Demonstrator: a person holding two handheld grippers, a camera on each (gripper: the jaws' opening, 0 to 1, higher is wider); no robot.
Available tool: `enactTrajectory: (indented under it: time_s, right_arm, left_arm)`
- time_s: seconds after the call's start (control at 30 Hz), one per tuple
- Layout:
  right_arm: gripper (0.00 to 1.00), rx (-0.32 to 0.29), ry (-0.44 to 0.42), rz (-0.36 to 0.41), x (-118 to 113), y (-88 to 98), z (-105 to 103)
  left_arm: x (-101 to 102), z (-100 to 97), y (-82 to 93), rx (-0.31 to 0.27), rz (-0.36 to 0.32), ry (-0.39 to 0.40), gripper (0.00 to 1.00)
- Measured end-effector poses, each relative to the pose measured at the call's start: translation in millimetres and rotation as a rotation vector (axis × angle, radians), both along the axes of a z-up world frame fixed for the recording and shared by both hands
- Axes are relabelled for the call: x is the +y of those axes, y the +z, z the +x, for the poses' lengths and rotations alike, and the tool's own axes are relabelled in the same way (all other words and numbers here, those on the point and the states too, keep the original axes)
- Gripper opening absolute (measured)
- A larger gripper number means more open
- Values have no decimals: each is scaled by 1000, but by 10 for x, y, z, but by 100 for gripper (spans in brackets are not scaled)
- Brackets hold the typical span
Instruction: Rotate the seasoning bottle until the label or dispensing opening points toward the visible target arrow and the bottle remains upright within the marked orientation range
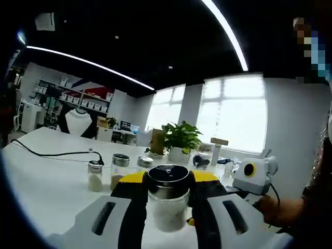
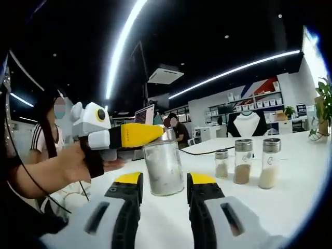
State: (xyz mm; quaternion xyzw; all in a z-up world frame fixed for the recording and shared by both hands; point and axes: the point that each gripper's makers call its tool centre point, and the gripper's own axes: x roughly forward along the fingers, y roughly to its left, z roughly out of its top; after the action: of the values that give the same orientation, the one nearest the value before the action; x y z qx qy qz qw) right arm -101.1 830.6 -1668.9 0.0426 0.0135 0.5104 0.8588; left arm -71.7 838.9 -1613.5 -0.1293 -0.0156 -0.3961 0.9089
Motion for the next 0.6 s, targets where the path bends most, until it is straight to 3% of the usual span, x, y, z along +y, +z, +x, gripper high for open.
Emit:
enactTrajectory:
  time_s: [0.17, 0.33, 0.6]
  right_arm:
    - [31, -27, 74, 31, 27, 120, -188]
    - [31, -75, 119, 43, 8, 232, -318]
    - [29, -91, 73, 5, 21, 254, -355]
  left_arm:
    - [-96, -247, 94, -1, 6, -87, 32]
    - [-132, -362, 167, -8, -17, -121, 32]
    - [-195, -452, 186, -28, -38, -116, 33]
